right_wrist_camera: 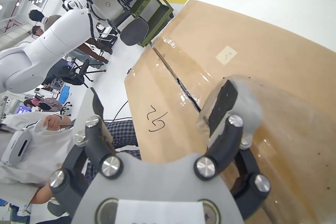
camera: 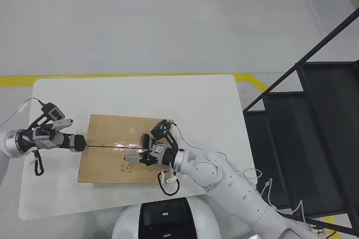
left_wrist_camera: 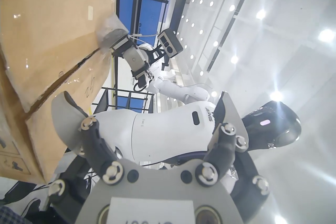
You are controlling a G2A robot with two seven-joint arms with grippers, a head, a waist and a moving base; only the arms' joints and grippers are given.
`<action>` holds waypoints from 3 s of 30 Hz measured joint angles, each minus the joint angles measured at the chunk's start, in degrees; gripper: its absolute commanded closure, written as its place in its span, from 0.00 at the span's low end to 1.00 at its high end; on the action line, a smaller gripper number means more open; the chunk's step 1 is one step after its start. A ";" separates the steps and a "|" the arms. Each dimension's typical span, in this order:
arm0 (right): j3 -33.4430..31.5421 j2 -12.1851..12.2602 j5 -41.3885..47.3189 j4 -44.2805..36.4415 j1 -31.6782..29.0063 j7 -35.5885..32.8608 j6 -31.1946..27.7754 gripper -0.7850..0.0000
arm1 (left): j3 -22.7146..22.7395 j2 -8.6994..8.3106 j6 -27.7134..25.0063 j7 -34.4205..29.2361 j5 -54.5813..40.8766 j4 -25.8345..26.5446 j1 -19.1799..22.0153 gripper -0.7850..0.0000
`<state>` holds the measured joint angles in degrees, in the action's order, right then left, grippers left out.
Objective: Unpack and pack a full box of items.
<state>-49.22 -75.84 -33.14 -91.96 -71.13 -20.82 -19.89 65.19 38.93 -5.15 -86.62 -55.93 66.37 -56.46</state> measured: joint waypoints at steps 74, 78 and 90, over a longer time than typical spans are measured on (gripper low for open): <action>-1.99 -7.12 4.07 0.30 5.76 -3.93 -3.88 0.00 | 11.51 2.35 1.10 7.49 6.37 -3.44 -5.63 0.00; -7.74 -5.22 3.07 -7.43 -0.58 -6.29 -4.49 0.00 | 9.85 2.76 0.64 8.52 10.38 -4.15 -4.23 0.00; -13.40 -3.04 4.24 -13.86 -8.46 -7.75 -6.97 0.00 | 7.20 3.63 1.11 3.50 14.07 -4.80 -1.70 0.53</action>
<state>-62.62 -78.87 -28.90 -105.82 -79.59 -28.57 -26.86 72.40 42.56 -4.04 -83.11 -41.86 61.57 -58.16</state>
